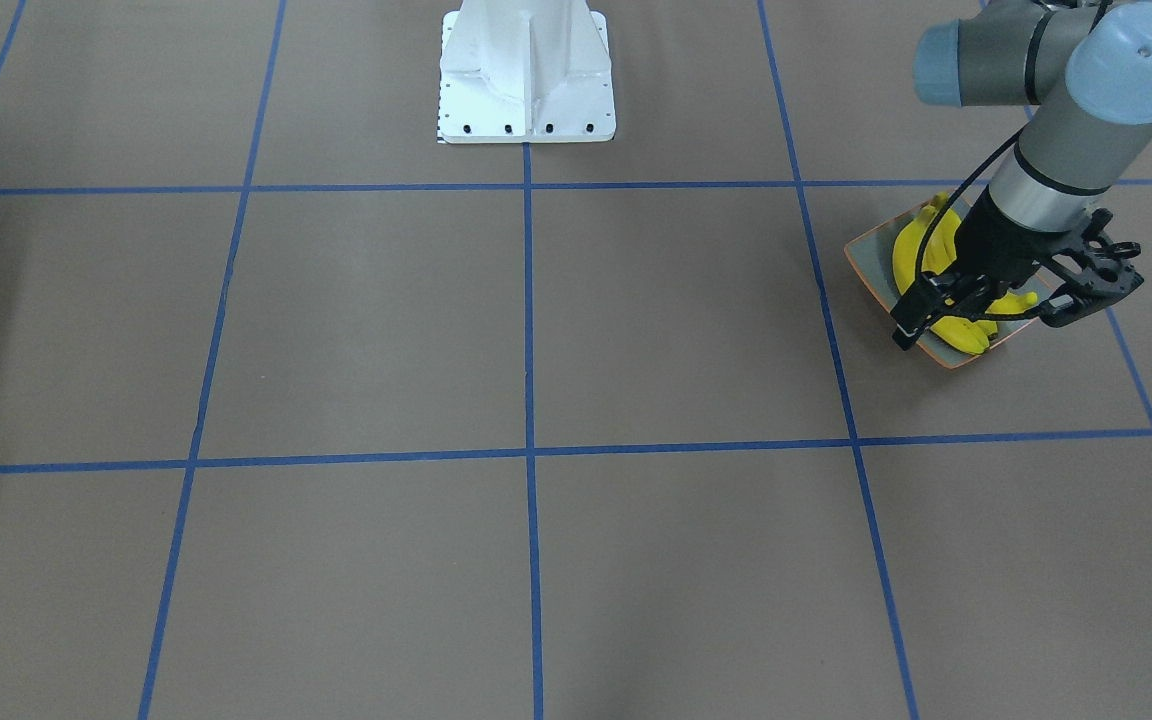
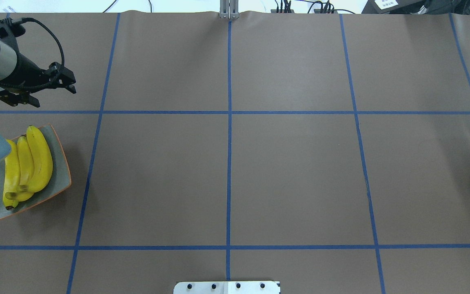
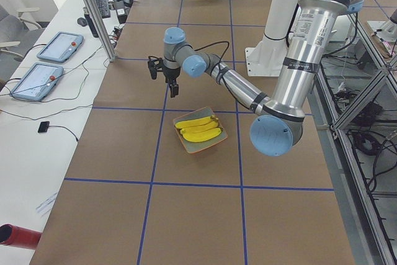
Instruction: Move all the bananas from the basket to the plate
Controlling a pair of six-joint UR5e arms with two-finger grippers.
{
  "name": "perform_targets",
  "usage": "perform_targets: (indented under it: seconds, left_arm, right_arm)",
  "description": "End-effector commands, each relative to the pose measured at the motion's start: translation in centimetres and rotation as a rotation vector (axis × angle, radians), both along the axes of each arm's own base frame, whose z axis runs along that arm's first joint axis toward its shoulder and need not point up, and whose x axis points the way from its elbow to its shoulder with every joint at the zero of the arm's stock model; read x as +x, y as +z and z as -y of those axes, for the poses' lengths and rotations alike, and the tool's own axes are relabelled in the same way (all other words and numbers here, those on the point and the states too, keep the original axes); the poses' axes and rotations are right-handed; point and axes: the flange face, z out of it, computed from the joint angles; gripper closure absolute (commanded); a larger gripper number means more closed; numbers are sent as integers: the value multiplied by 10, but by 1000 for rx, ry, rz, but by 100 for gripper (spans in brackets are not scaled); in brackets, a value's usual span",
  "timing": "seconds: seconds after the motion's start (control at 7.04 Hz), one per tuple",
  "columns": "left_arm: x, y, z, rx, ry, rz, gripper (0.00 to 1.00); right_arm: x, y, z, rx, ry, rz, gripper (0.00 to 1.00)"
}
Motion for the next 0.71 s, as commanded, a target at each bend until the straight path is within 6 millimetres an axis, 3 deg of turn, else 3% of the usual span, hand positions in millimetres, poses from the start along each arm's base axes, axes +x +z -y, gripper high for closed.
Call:
perform_targets:
  seconds: [0.0, 0.28, 0.57]
  left_arm:
    - [21, 1, -4, 50, 31, -38, 0]
    - [39, -21, -4, 121, 52, -110, 0]
    - [77, -86, -13, 127, 47, -216, 0]
  right_arm:
    - [-28, -102, 63, -80, 69, 13, 100]
    - [-98, -194, 79, -177, 130, 70, 100]
    - [-186, -285, 63, -242, 178, 85, 100]
